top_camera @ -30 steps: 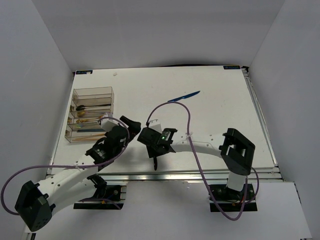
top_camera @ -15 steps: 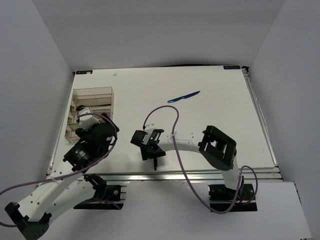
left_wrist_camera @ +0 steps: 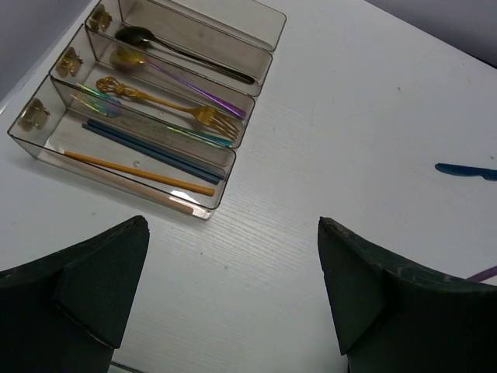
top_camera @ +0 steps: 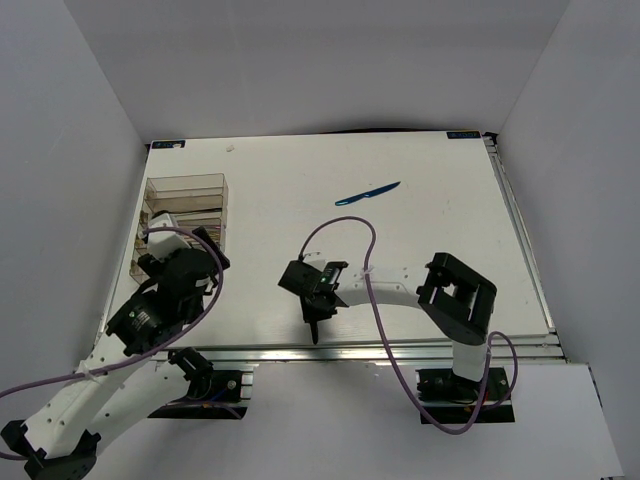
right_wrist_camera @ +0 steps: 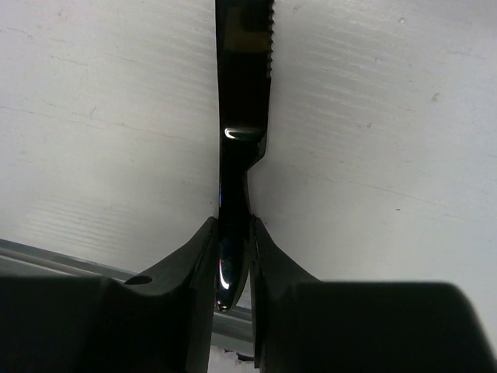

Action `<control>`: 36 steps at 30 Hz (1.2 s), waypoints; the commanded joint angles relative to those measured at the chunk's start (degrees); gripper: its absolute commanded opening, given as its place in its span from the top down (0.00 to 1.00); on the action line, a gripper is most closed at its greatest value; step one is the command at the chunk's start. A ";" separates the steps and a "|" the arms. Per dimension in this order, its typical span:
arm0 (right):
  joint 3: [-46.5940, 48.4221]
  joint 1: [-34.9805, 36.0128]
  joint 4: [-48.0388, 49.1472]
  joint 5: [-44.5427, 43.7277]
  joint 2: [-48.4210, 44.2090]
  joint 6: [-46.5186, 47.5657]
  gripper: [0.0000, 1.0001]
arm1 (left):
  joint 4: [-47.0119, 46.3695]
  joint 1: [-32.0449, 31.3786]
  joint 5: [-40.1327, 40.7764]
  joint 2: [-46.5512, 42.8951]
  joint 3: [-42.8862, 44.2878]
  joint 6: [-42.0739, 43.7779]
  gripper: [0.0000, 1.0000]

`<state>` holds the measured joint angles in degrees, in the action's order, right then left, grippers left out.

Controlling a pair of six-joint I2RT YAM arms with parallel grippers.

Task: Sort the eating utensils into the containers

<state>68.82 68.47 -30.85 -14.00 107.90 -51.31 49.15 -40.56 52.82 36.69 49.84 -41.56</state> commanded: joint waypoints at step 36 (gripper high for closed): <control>7.64 1.49 -13.36 -9.12 -14.64 11.49 1.00 | -100.92 -2.25 -49.57 38.54 -36.93 -37.10 0.02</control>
<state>73.60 69.12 -45.87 -23.81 94.94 -41.32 -49.54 -42.48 4.49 74.06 11.00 -78.96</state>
